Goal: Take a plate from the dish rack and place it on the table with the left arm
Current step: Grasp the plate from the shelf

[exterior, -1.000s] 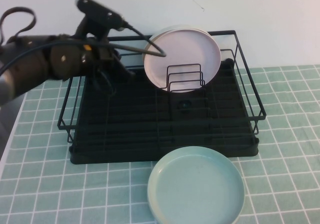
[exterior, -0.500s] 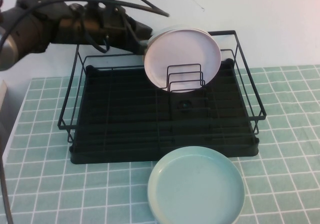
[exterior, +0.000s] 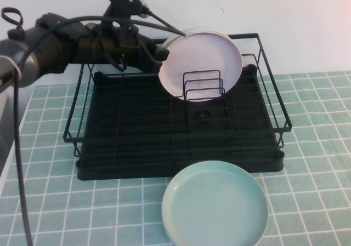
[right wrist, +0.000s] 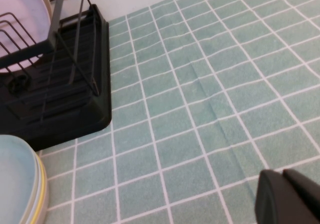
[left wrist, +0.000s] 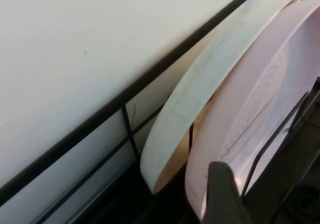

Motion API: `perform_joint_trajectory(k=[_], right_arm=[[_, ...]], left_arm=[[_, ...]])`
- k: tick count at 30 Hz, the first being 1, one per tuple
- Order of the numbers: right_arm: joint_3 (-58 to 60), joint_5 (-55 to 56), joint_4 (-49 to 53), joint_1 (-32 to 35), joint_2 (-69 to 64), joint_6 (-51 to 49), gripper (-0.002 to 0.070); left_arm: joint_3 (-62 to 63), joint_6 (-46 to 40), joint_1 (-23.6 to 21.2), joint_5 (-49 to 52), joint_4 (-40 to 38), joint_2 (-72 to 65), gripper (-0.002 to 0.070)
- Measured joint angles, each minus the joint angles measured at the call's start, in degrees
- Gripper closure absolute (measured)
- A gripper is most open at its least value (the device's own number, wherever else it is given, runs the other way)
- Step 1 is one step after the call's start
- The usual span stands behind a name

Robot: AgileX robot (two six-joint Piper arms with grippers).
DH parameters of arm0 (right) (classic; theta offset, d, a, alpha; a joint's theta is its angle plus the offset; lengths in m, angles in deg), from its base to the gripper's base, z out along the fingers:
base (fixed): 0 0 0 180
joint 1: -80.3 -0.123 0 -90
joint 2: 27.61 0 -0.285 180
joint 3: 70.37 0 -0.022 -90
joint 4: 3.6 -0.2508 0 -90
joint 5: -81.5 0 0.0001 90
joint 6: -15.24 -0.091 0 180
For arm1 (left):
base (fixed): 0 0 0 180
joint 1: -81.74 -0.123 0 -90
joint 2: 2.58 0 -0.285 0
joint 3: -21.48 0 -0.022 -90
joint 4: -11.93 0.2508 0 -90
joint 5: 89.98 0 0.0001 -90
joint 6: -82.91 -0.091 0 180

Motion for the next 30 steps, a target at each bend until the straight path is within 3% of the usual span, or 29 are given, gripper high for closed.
perform_joint_trajectory(k=[18, 30], right_arm=[[0.0, 0.0, 0.0, 0.0, 0.0, 0.0, 0.0678], [0.0, 0.0, 0.0, 0.0, 0.0, 0.0, 0.0678]], left_arm=[[1.19, -17.06, 3.03, -8.54, -13.33, -6.02, 0.0312], [1.97, -19.45, 3.03, -9.88, -22.07, -7.5, 0.0312]])
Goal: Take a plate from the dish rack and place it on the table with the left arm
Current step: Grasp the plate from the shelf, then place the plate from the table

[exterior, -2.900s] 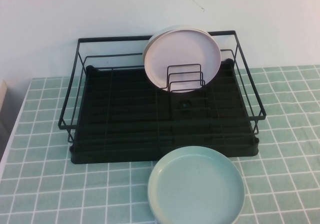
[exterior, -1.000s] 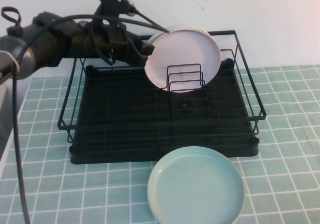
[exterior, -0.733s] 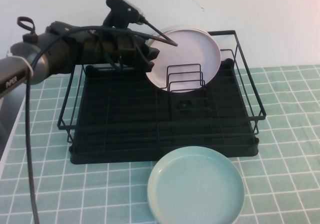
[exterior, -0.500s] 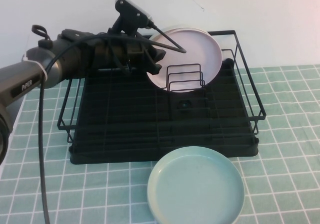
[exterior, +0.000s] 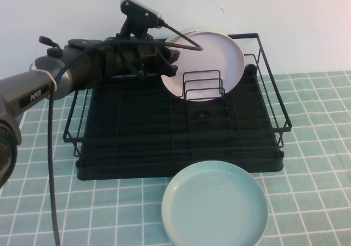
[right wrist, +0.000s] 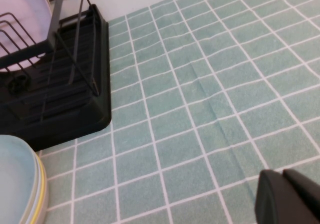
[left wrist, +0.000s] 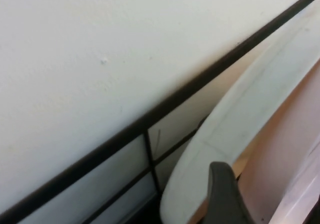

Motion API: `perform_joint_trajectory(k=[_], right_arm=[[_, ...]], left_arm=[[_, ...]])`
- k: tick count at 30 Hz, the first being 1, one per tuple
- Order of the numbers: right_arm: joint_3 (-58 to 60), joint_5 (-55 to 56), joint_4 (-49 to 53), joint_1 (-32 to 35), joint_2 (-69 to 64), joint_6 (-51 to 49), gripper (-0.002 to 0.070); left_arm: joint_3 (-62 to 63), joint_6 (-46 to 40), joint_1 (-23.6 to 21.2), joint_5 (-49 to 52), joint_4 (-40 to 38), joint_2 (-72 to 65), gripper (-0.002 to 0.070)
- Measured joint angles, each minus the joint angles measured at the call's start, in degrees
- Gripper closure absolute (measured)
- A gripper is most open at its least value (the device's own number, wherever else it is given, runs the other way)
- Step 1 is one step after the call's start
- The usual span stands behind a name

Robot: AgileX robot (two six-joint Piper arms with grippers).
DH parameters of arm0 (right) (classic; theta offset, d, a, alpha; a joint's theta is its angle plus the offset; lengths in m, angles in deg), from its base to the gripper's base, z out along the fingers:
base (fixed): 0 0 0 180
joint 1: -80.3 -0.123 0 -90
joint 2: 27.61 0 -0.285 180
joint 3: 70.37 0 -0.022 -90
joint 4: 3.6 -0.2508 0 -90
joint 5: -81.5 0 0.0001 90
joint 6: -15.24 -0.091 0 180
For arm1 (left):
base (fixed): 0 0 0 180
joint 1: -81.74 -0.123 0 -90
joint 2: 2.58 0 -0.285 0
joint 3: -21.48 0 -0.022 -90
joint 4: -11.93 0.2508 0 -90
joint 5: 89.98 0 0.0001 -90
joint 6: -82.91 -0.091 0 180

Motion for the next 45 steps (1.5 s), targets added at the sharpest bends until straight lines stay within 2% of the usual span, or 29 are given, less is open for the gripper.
perform_joint_trajectory(k=[12, 14, 16, 18, 26, 31, 35, 42, 45], right_arm=[[0.0, 0.0, 0.0, 0.0, 0.0, 0.0, 0.0678], [0.0, 0.0, 0.0, 0.0, 0.0, 0.0, 0.0678], [0.0, 0.0, 0.0, 0.0, 0.0, 0.0, 0.0678], [0.0, 0.0, 0.0, 0.0, 0.0, 0.0, 0.0678], [0.0, 0.0, 0.0, 0.0, 0.0, 0.0, 0.0678], [0.0, 0.0, 0.0, 0.0, 0.0, 0.0, 0.0678], [0.0, 0.0, 0.0, 0.0, 0.0, 0.0, 0.0678], [0.0, 0.0, 0.0, 0.0, 0.0, 0.0, 0.0678], [0.0, 0.0, 0.0, 0.0, 0.0, 0.0, 0.0678]], left_arm=[[3.9, -1.94, 1.54, 2.78, -5.47, -4.47, 0.0323], [4.16, -1.94, 1.66, 2.67, -5.72, -4.48, 0.0383], [4.2, -1.94, 1.66, 2.48, -5.84, -4.48, 0.0514], [4.2, -1.94, 1.66, 1.07, -4.92, -4.48, 0.0575], [4.29, -0.47, 1.66, 2.14, -1.44, -3.14, 0.0586], [4.29, 1.12, 1.66, 5.54, 1.15, 2.72, 0.0608], [4.29, 9.04, 1.77, 10.17, 7.72, 9.58, 0.0616], [4.53, 33.9, 1.9, 20.98, 28.76, 22.61, 0.0617], [4.77, 44.14, 1.21, 28.35, 33.68, 26.73, 0.0617]])
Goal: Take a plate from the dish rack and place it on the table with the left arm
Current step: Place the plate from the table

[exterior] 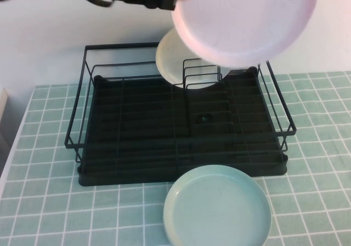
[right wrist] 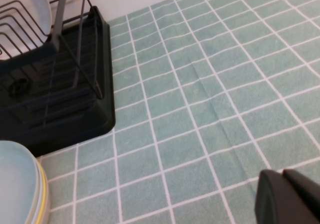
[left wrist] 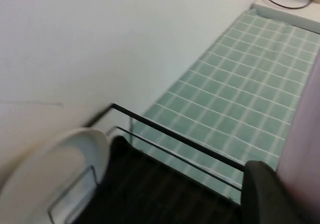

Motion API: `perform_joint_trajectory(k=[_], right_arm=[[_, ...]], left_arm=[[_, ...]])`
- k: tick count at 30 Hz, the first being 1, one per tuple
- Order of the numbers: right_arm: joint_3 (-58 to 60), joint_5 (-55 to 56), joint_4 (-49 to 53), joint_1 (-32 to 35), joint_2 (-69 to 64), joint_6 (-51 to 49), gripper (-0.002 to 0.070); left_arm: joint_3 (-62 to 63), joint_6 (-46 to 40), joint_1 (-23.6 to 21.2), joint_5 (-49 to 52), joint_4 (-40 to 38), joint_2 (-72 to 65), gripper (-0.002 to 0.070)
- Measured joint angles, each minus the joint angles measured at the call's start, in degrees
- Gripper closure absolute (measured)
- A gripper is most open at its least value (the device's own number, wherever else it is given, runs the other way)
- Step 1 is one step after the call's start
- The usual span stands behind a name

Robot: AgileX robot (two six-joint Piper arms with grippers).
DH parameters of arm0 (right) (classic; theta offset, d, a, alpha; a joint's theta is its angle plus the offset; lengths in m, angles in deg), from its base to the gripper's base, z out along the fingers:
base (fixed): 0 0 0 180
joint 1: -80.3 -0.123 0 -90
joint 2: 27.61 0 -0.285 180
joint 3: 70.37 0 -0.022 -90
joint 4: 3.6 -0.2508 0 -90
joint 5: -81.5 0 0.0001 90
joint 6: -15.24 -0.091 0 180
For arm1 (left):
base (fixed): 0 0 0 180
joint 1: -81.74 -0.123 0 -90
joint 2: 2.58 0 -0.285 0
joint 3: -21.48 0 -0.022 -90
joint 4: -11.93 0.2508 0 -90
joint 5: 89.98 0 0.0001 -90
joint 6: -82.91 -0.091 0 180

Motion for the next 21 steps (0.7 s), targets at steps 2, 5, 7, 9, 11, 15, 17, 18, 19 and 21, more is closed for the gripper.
perform_joint_trajectory(k=[2, 5, 7, 9, 11, 15, 17, 18, 19, 21], right_arm=[[0.0, 0.0, 0.0, 0.0, 0.0, 0.0, 0.0678], [0.0, 0.0, 0.0, 0.0, 0.0, 0.0, 0.0678], [0.0, 0.0, 0.0, 0.0, 0.0, 0.0, 0.0678], [0.0, 0.0, 0.0, 0.0, 0.0, 0.0, 0.0678], [0.0, 0.0, 0.0, 0.0, 0.0, 0.0, 0.0678], [0.0, 0.0, 0.0, 0.0, 0.0, 0.0, 0.0678], [0.0, 0.0, 0.0, 0.0, 0.0, 0.0, 0.0678], [0.0, 0.0, 0.0, 0.0, 0.0, 0.0, 0.0678], [0.0, 0.0, 0.0, 0.0, 0.0, 0.0, 0.0678], [0.0, 0.0, 0.0, 0.0, 0.0, 0.0, 0.0678]], left_arm=[[0.0, 5.13, -0.9, 6.66, 0.56, 2.02, 0.0617], [0.0, 10.68, -2.0, 15.91, 0.93, 4.19, 0.0617], [0.0, 13.57, -2.34, 21.45, 1.23, 4.8, 0.0617], [-0.73, 15.89, -2.18, 23.27, 1.26, 5.8, 0.0617], [-4.06, 17.32, -0.74, 23.39, 1.4, 7.54, 0.0617], [-16.69, 19.2, 3.46, 21.39, 1.81, 13.29, 0.0617], [-24.54, 20.0, 4.41, 17.36, 0.26, 15.9, 0.0617], [-29.15, 20.1, 4.72, 14.94, -1.77, 17.03, 0.0617], [-33.59, 20.1, 4.77, 12.17, -4.14, 17.97, 0.0617], [-41.67, 19.79, 4.77, 6.44, -8.65, 18.51, 0.0617]])
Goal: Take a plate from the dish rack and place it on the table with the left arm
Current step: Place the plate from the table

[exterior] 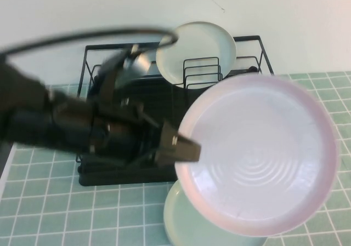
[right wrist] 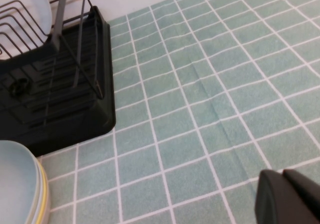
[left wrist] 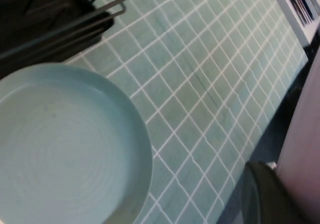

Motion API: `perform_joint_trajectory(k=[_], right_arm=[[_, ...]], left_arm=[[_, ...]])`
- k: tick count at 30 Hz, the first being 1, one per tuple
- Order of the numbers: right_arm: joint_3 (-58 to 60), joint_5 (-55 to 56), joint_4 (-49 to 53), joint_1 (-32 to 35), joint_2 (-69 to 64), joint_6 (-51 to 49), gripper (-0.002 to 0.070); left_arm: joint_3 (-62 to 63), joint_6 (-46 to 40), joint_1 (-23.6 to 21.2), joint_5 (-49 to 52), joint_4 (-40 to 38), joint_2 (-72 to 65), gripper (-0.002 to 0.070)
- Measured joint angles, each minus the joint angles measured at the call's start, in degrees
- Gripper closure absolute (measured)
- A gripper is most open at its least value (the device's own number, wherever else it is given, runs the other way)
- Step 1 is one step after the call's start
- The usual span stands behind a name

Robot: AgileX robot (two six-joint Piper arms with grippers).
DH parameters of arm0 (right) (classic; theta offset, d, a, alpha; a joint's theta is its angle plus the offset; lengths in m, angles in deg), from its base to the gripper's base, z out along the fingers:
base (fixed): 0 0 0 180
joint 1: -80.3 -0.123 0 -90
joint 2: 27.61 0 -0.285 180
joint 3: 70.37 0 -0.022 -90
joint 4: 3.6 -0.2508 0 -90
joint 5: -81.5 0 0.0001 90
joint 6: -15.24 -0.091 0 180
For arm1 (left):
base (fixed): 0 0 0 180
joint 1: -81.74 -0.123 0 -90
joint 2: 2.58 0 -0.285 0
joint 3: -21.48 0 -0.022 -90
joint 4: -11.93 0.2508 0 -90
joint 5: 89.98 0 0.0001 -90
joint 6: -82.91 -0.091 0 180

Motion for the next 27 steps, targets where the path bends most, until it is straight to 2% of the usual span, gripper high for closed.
perform_joint_trajectory(k=[5, 9, 21, 24, 27], right_arm=[[0.0, 0.0, 0.0, 0.0, 0.0, 0.0, 0.0678], [0.0, -0.1, 0.0, 0.0, 0.0, 0.0, 0.0678], [0.0, -0.1, 0.0, 0.0, 0.0, 0.0, 0.0678], [0.0, -0.1, 0.0, 0.0, 0.0, 0.0, 0.0678], [0.0, -0.1, 0.0, 0.0, 0.0, 0.0, 0.0678]], left_arm=[[-13.16, -3.01, -0.21, -11.62, -8.65, -0.3, 0.0617], [-18.01, -4.34, -0.24, -18.0, -10.25, -2.22, 0.0617], [-18.75, -9.04, -0.24, -21.05, -14.91, -12.87, 0.0615], [-18.75, -9.88, -0.24, -21.77, -14.91, -13.05, 0.058], [-18.75, -10.44, -0.35, -24.03, -14.91, -12.63, 0.0456]])
